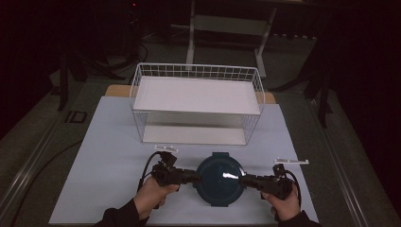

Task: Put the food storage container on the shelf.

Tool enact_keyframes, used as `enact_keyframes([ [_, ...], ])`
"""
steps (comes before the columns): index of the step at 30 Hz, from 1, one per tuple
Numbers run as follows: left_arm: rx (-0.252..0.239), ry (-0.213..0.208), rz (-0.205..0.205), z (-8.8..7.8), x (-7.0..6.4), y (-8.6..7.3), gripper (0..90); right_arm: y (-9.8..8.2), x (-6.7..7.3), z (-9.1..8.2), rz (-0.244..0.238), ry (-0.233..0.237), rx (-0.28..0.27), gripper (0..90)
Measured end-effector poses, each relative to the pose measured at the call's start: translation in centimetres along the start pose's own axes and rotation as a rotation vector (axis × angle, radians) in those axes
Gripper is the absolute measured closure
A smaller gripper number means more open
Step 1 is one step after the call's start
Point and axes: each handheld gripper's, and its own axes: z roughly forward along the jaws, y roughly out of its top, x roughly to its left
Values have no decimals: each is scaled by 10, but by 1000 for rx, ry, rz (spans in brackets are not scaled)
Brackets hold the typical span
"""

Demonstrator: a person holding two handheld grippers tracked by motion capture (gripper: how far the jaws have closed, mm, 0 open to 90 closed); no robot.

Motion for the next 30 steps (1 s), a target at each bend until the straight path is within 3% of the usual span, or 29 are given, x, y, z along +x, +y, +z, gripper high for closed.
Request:
enact_keyframes([
  [5,-69,26,17,-18,-1,8,562,14,9,7,-44,6,-8,568],
  [13,-112,67,38,-38,5,20,561,38,17,23,-92,22,-16,568],
  [18,-142,91,56,-47,12,29,560,53,16,35,-115,35,-31,568],
  [24,-175,110,49,-53,25,35,559,71,13,49,-152,30,-38,567],
  [30,-183,159,77,-55,38,40,558,83,4,65,-180,31,-42,567],
])
